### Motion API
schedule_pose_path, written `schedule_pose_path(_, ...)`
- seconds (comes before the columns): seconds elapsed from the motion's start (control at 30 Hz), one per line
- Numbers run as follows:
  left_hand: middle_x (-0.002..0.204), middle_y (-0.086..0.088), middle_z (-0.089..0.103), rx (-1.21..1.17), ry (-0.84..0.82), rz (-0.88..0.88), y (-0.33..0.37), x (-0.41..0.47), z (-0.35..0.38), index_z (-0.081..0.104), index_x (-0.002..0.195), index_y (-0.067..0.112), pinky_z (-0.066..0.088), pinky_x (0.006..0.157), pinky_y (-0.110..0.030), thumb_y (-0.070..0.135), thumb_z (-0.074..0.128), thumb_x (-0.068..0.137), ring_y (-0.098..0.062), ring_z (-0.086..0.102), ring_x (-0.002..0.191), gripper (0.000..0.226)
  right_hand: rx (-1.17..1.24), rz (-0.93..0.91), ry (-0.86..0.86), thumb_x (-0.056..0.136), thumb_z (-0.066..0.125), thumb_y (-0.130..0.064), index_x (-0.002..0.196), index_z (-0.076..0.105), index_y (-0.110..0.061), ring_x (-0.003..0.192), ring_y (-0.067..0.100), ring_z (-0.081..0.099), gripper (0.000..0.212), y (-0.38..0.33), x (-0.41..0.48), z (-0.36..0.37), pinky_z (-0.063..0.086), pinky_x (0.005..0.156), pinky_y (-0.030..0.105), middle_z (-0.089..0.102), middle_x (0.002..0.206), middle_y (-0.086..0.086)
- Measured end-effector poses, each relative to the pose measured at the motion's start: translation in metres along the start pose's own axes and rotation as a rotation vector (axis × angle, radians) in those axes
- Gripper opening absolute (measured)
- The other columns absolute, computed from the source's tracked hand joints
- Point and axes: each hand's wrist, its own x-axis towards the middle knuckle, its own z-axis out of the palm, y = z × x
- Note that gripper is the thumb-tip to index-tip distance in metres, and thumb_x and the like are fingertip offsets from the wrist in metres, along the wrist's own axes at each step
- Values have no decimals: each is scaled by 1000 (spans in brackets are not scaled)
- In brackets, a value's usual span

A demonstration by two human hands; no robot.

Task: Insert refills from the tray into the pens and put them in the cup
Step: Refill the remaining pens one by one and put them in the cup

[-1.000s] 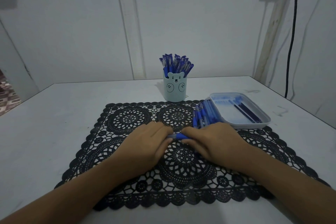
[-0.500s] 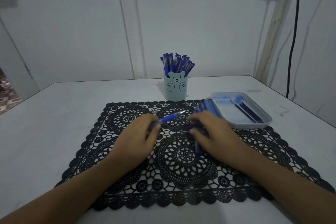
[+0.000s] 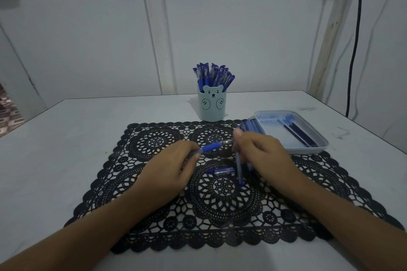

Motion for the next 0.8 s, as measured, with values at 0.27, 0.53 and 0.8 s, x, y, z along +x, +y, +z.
schedule_pose_path(0.27,80,20,50,62,-51,92,1,-2,-2,54,105,25,32,67,-2,36,33,92,6,43,72,27,-74,0,-119,71,43,-59,53,51,-26,48,6,41,38,3,2,-2,37,51,22,48,49,-7)
schedule_pose_path(0.53,67,21,50,-88,-153,51,1,-1,-4,50,94,41,35,59,-9,46,29,89,0,50,68,22,-72,-129,-157,75,46,-54,62,56,-31,49,2,45,28,6,0,-9,37,50,19,54,52,-12)
schedule_pose_path(0.8,56,6,48,-368,-197,-38,0,1,-6,60,85,34,30,44,-18,51,36,85,-7,40,47,29,-164,-257,-150,80,46,-48,76,54,-41,58,10,51,11,2,0,-7,39,50,20,60,66,-9)
